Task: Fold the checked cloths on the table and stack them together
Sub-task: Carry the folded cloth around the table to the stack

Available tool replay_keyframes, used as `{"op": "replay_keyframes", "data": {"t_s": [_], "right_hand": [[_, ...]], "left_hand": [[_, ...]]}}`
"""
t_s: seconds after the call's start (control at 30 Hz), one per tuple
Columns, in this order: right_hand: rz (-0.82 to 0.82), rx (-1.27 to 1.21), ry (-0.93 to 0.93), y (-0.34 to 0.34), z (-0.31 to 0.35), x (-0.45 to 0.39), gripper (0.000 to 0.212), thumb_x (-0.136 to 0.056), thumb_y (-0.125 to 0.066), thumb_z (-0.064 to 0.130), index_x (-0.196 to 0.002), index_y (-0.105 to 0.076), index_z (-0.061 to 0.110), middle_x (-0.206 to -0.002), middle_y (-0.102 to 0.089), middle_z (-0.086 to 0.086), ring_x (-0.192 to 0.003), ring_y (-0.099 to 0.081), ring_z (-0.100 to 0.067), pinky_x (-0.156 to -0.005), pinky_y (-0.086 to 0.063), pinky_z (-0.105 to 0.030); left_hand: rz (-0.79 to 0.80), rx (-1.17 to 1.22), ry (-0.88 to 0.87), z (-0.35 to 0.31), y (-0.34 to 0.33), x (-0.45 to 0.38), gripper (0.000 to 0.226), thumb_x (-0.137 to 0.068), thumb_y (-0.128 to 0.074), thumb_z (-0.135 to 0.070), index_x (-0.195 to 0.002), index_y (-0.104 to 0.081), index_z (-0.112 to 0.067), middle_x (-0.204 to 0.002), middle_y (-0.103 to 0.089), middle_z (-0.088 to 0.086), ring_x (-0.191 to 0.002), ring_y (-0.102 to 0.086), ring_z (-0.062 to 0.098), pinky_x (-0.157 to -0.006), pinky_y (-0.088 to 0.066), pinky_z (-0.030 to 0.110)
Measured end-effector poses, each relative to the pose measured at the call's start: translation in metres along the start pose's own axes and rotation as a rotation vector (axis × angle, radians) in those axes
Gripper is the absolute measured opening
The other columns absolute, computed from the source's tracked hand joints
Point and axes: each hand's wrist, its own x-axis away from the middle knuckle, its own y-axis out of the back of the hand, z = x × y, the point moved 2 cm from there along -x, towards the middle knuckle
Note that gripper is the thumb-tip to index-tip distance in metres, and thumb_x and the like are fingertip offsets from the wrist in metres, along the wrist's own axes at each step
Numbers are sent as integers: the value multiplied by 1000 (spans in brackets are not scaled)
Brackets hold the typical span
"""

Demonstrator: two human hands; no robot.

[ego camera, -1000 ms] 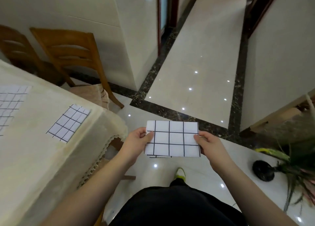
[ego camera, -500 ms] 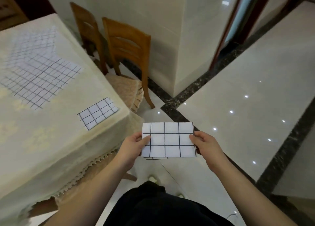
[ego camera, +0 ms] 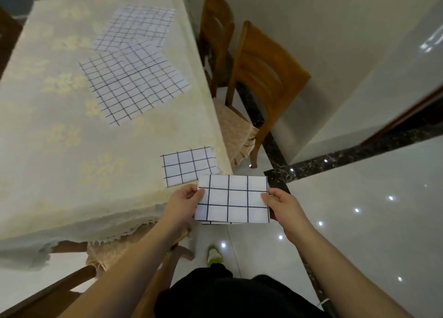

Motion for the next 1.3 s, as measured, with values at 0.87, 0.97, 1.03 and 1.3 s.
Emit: {"op": "replay_keyframes", "data": {"t_s": [0.87,0.97,1.03,1.3], "right_hand": [[142,623,72,-132,34,-197,12,-86,-72,26,-88,-63,19,-81,-68,1,-74,-67,-23,-71,-58,-41],[132,680,114,-132,35,-200,11,-87,-71,26,-89,-64,17,-77,-66,4,-74,-64,-19,-66,-53,-31],[138,694,134,-131,35,-202,11,-88,-70,26,-90,-64,18,-78,-66,3,-75,-64,-17,-67,-51,-29],[107,738,206,-126,36,-203,13,-90,-65,32,-93,-61,21,-83,-64,7,-74,-61,-12,-63,-47,-27]], "left_hand": [[-506,-384,138,19,86,-138,28,-95,-61,-28,-118,-61,-13,-91,-65,-3,-81,-59,16,-73,-44,28],[-532,-404,136,22,84,-139,27,-93,-63,-27,-116,-62,-13,-88,-64,-5,-76,-57,11,-72,-42,25],[-544,-420,119,23,82,-138,26,-93,-64,-26,-116,-62,-13,-87,-63,-6,-73,-55,7,-70,-41,21],[-610,-394,52,24,78,-139,31,-94,-63,-28,-122,-59,-16,-87,-64,-7,-73,-58,4,-69,-50,23]]}}
